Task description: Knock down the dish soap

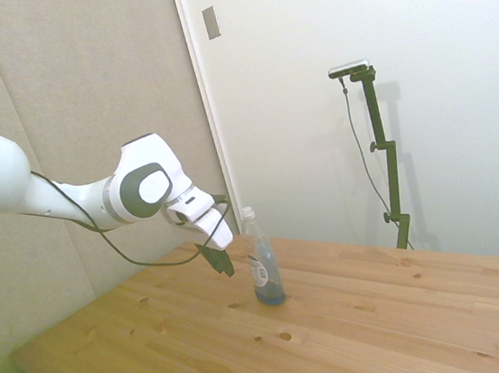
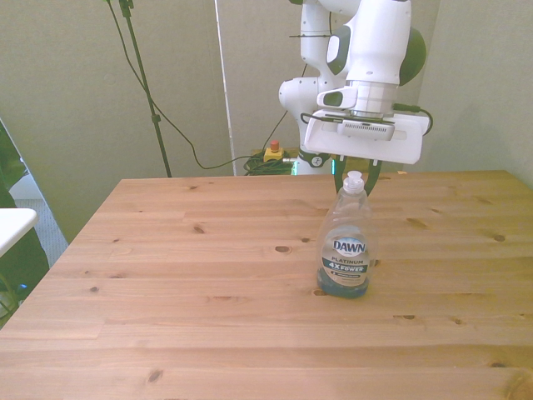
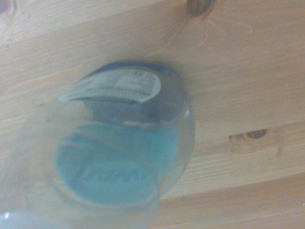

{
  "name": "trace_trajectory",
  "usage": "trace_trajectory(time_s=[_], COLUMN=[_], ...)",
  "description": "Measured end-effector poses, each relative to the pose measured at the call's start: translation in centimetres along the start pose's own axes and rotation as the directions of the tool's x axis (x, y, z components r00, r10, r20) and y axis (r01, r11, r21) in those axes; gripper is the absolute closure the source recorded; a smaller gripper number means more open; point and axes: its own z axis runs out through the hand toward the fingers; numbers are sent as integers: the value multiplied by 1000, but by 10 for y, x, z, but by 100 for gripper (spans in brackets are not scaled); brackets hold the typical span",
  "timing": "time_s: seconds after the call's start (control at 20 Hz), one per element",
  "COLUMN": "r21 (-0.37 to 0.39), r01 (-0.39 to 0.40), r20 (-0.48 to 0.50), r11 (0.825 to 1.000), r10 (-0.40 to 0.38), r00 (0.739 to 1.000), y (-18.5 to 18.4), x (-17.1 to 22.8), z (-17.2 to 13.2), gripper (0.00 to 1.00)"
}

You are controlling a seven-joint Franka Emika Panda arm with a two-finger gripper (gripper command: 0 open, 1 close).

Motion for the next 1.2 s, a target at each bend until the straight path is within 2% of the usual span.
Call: trace_trajectory(time_s=[0.3,0.65,1.0,1.2], r21=[-2,39,59,79], r01=[-35,-115,-118,-121], r20=[-27,-78,-97,-109], r11=[999,993,991,990], r10=[35,117,124,129], r00=[999,990,988,986], y=[-23,-76,-112,-124], x=[36,92,101,107], z=[6,33,60,63], gripper=[100,100,100,100])
